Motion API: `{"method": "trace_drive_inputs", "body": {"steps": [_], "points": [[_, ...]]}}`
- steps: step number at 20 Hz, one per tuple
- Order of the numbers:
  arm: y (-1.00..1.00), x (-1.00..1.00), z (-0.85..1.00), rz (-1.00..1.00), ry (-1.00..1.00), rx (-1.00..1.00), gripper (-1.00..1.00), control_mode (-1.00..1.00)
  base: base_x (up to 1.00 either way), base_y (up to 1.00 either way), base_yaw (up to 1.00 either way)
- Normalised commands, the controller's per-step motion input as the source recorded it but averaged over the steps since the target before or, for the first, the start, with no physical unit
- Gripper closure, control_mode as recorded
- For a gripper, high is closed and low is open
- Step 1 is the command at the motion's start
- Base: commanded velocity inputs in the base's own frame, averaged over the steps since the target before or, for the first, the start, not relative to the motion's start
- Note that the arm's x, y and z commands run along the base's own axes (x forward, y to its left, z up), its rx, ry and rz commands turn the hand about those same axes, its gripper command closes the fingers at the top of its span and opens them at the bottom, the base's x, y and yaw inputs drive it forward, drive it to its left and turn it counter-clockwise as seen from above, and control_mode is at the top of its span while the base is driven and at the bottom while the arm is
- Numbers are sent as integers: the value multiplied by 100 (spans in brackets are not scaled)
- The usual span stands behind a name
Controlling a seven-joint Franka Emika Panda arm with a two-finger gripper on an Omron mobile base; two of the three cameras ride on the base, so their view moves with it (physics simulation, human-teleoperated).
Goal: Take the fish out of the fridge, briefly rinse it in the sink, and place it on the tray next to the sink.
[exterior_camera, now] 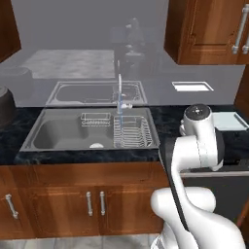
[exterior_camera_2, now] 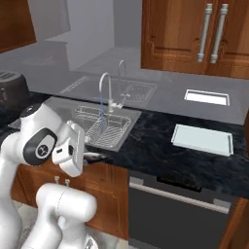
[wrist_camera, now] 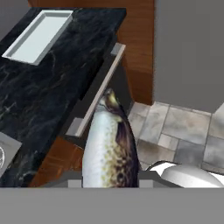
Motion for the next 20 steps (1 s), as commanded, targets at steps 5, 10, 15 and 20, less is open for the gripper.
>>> {"method": "trace_drive_inputs", "body": {"steps": [5, 10, 15, 20], "points": [[0, 0, 0, 0, 0, 0, 100, 100, 26, -100, -12], [0, 0, 0, 0, 0, 0, 100, 100, 82, -74, 0], [0, 60, 0, 7, -1, 3, 100, -100, 40, -6, 3], [-7, 94, 0, 22, 1, 11, 100, -100, 0, 0, 0]]}}
